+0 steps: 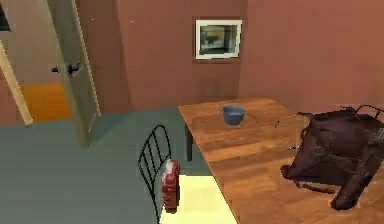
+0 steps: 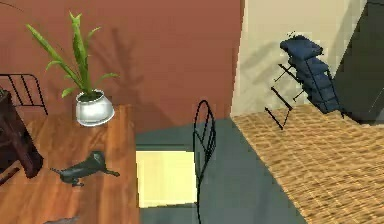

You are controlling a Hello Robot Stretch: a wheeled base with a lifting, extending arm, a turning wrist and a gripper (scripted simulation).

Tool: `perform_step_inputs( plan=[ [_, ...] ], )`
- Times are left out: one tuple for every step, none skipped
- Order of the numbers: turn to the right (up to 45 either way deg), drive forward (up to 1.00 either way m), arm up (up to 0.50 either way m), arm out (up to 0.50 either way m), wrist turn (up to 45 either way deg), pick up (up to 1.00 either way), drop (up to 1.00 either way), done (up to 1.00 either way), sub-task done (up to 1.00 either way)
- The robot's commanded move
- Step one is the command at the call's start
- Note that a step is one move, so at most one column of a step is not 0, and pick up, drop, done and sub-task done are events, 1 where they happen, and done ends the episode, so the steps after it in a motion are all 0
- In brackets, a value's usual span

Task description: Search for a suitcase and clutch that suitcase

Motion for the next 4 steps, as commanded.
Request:
perform_step_inputs(
  plan=[
    [-45.0, 0.00, 0.00, 0.00, 0.0, 0.00, 0.00, 0.00, 0.00],
    [-45.0, 0.00, 0.00, 0.00, 0.0, 0.00, 0.00, 0.00, 0.00],
    [-27.0, 0.00, 0.00, 0.00, 0.0, 0.00, 0.00, 0.00, 0.00],
    [0.0, 0.20, 0.00, 0.00, 0.0, 0.00, 0.00, 0.00, 0.00]
  ],
)
